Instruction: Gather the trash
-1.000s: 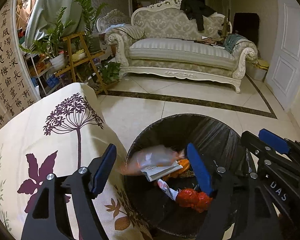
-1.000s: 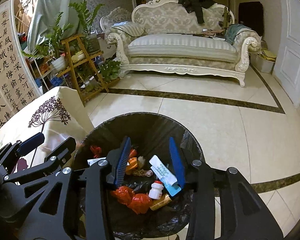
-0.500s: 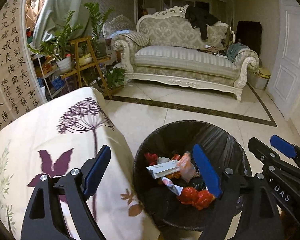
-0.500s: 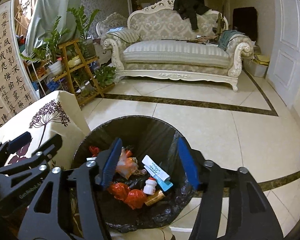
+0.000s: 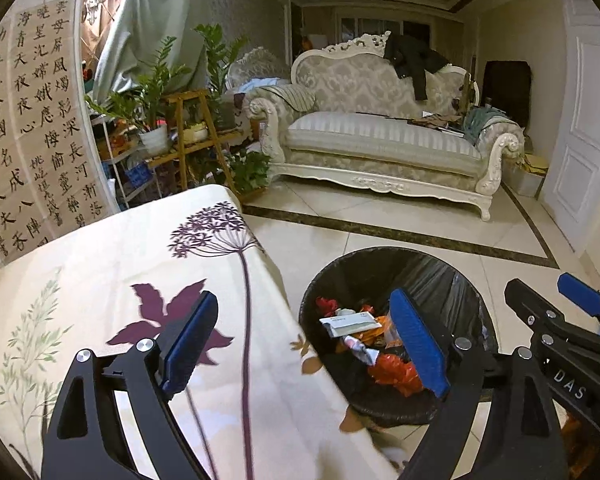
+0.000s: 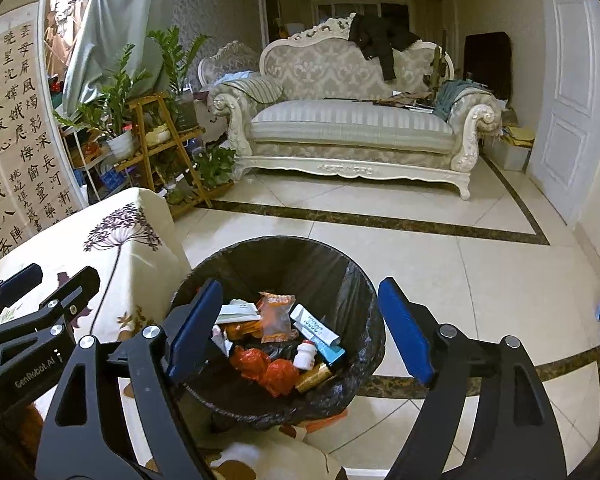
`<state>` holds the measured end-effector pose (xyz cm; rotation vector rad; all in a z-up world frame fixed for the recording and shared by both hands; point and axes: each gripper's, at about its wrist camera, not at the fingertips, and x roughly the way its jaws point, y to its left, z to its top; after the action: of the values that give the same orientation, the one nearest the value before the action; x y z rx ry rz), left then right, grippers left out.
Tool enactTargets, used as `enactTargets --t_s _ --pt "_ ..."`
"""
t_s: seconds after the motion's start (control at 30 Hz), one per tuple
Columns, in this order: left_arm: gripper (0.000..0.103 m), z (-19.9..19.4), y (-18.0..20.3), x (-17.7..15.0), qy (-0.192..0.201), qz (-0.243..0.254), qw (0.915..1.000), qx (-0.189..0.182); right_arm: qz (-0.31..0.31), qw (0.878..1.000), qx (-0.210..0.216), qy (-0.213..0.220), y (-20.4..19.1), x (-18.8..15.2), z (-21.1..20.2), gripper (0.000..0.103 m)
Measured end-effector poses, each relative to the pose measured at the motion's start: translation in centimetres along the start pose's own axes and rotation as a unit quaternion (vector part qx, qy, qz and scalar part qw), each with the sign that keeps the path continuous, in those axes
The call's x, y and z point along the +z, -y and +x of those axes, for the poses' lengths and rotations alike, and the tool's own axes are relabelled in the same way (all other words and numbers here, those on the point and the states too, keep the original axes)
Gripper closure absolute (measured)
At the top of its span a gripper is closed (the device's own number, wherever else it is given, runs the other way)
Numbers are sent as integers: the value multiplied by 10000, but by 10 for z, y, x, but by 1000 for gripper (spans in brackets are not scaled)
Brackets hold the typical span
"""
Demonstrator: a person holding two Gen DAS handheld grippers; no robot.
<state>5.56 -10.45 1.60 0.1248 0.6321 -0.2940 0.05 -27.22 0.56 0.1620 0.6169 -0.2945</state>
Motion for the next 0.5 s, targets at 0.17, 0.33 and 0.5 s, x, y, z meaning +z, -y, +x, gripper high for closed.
enactTargets --t_s 0.17,0.33,0.5 --pt "18 -18 -8 -6 41 -90 10000 6 -49 9999 44 89 -5 -5 -17 24" --pt "18 -34 -13 -11 133 -161 9998 37 -91 9998 99 126 -11 -10 -29 23" --pt "18 -44 -19 -14 195 -219 9995 107 -125 9996 147 195 -14 -12 -40 23"
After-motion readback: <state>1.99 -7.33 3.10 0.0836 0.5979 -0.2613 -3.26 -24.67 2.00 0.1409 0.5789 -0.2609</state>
